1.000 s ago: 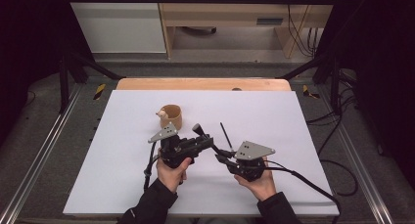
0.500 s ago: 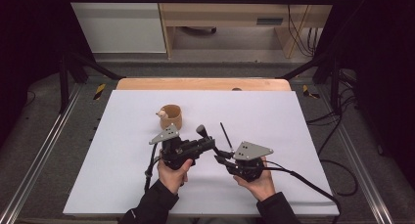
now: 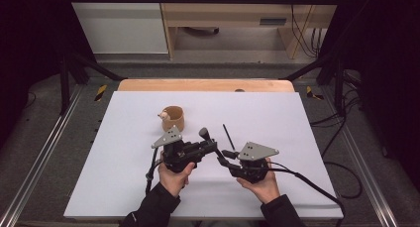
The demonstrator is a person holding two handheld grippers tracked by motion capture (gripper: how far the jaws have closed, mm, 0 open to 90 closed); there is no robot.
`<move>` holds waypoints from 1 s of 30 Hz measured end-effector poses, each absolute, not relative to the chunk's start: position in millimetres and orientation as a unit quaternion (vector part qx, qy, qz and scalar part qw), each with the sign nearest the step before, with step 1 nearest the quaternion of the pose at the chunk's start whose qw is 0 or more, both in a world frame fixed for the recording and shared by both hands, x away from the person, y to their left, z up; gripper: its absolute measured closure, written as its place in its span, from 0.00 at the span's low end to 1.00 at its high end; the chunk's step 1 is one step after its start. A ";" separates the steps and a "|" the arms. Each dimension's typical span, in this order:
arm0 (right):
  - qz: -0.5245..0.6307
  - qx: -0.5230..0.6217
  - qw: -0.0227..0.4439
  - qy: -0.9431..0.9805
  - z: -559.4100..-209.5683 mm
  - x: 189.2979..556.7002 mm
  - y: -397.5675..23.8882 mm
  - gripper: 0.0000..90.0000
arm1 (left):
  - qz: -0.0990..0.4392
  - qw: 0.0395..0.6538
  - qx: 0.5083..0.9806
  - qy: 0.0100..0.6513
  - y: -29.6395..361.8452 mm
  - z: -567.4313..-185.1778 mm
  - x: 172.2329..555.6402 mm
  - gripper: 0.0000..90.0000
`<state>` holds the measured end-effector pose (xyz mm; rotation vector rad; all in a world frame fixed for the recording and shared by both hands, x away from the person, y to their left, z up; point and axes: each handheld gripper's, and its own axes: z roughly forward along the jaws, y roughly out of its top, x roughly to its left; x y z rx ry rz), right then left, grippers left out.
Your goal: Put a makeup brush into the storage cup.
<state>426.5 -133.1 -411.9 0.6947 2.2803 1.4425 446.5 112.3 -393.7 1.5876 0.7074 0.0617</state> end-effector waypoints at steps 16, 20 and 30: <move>0.515 0.302 0.193 0.779 -399.4 428.1 -155.8 0.37 | 0.064 0.631 0.706 0.315 134.8 -387.9 448.7 0.85; 0.507 0.312 0.200 0.778 -396.9 428.8 -161.6 0.30 | 0.069 0.627 0.708 0.316 140.9 -386.2 449.4 0.85; 0.512 0.349 0.204 0.758 -394.2 431.6 -185.5 0.20 | 0.090 0.608 0.718 0.327 156.6 -384.9 450.0 0.85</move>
